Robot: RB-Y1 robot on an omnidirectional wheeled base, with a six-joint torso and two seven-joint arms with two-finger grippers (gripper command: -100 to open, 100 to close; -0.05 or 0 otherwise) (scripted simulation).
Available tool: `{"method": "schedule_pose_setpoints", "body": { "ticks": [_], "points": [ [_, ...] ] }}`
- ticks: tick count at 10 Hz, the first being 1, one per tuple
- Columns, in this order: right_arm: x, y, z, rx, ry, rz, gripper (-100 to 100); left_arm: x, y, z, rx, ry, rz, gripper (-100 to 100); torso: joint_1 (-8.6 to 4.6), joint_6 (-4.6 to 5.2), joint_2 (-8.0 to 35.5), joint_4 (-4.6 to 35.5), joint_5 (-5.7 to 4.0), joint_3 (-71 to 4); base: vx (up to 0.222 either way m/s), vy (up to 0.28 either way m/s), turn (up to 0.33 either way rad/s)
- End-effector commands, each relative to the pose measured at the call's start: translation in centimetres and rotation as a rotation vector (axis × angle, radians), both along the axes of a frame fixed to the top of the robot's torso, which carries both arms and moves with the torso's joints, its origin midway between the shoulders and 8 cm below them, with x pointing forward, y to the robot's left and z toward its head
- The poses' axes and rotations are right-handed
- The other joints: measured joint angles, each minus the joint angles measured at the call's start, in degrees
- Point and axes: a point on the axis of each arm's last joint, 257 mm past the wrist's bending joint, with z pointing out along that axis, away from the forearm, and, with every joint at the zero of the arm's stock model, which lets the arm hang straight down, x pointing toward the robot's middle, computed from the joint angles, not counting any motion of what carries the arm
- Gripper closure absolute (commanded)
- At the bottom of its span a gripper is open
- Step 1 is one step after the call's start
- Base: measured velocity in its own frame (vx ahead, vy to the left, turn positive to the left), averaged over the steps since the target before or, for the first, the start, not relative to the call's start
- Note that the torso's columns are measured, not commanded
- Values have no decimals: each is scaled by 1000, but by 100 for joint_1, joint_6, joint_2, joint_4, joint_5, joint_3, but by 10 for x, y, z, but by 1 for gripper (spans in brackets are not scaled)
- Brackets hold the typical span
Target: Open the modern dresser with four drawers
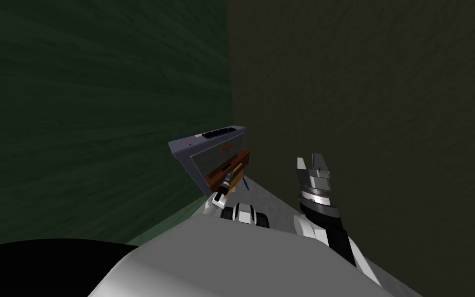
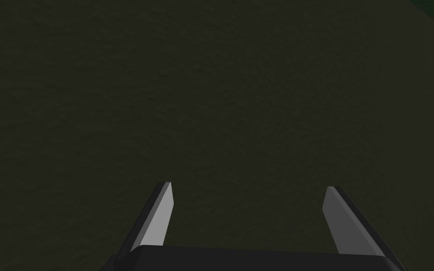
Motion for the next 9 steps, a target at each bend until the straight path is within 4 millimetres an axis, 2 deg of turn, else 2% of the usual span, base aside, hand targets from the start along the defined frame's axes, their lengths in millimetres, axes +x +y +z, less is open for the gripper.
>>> {"method": "schedule_pose_setpoints", "body": {
  "ticks": [1,2,4,9],
  "points": [
    [0,0,0,0,0,0,0,3,-9,7,-1,-13,-7,100,-8,5,-1,3,-2,-1,-106,-180,20],
    [0,0,0,0,0,0,0,14,-8,11,0,1,-4,-100,-15,10,0,9,-4,0,-92,-84,30],
    [0,0,0,0,0,0,0,27,-11,22,-1,1,-6,-100,60,0,-38,-17,19,-19,-60,37,6],
    [0,0,0,0,0,0,0,59,-21,50,-5,1,-12,-100,4,-10,-3,4,-4,-3,-65,29,12]
  ]
}}
